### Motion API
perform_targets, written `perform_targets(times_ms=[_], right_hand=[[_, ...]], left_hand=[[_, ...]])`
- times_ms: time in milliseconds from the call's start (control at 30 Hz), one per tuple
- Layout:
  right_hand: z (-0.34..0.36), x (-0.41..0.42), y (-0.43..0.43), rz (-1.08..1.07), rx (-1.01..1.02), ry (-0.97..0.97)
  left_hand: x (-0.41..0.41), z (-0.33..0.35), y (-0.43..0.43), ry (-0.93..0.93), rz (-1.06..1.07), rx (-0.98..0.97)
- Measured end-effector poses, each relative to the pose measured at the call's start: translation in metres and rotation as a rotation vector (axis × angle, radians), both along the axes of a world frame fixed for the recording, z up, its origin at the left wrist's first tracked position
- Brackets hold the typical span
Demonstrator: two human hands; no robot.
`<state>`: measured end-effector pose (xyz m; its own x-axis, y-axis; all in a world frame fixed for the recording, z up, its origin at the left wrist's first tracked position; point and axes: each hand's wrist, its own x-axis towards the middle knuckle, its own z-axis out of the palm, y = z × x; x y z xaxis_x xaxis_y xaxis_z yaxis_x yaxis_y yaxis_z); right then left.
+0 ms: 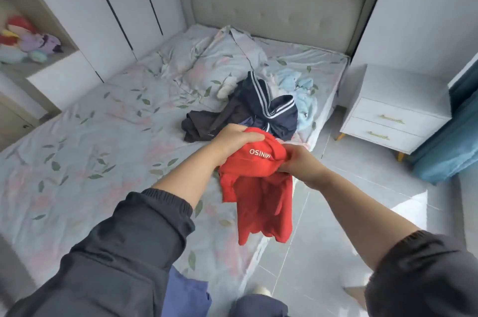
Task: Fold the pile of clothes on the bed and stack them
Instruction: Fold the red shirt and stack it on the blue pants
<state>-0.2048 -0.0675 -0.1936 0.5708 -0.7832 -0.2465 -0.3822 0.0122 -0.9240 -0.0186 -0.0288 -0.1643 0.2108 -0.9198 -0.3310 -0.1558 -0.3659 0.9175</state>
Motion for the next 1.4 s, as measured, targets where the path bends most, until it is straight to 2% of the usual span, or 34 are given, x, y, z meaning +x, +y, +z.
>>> perform_targets(times_ms=[100, 167, 200, 300, 367, 467, 567, 667, 733, 800, 900, 1033, 1100, 1200, 1300, 1400], right_hand=[[0.005, 0.027, -0.043, 0.023, -0.034, 0.038], [0.009, 0.044, -0.07, 0.069, -0.017, 0.037], [0.01, 0.053, -0.084, 0.101, 0.01, 0.015], [0.013, 0.081, -0.131, 0.18, 0.216, -0.092], [0.012, 0.101, -0.162, 0.233, 0.383, -0.095], [0.001, 0.131, -0.203, 0.308, 0.529, 0.002], [-0.009, 0.148, -0.224, 0.402, 0.577, 0.18], [-0.02, 0.15, -0.228, 0.57, 0.64, 0.311], [-0.026, 0.15, -0.222, 0.694, 0.598, 0.394], [-0.03, 0.149, -0.208, 0.819, 0.539, 0.465], [-0.043, 0.151, -0.179, 0.956, 0.356, 0.557], [-0.077, 0.167, -0.148, 1.032, 0.203, 0.62], [-0.113, 0.179, -0.131, 1.075, 0.025, 0.61], [-0.189, 0.192, -0.106, 0.997, -0.209, 0.42], [-0.282, 0.192, -0.088, 0.89, -0.145, 0.284], [-0.363, 0.185, -0.075, 0.929, -0.239, 0.276]], left_hand=[[0.024, 0.002, -0.025, -0.065, 0.098, -0.038], [0.041, 0.002, -0.034, -0.037, 0.164, -0.064], [0.05, -0.001, -0.036, 0.046, 0.18, -0.057], [0.061, -0.017, -0.039, 0.451, 0.219, -0.027], [0.057, -0.033, -0.049, 0.549, 0.328, -0.032], [0.039, -0.046, -0.07, 0.558, 0.578, -0.15], [0.017, -0.056, -0.082, 0.531, 0.847, -0.297], [-0.008, -0.055, -0.079, 0.363, 0.996, -0.243], [-0.024, -0.055, -0.067, 0.225, 1.039, -0.174], [-0.039, -0.059, -0.047, 0.191, 1.077, -0.139], [-0.057, -0.076, -0.012, 0.3, 1.172, -0.111], [-0.056, -0.115, 0.024, 0.415, 1.212, -0.071], [-0.045, -0.154, 0.04, 0.468, 1.27, -0.097], [-0.028, -0.238, 0.057, 0.437, 1.496, -0.107], [-0.025, -0.338, 0.065, 0.322, 1.571, 0.046], [-0.032, -0.428, 0.066, 0.138, 1.572, 0.212]])
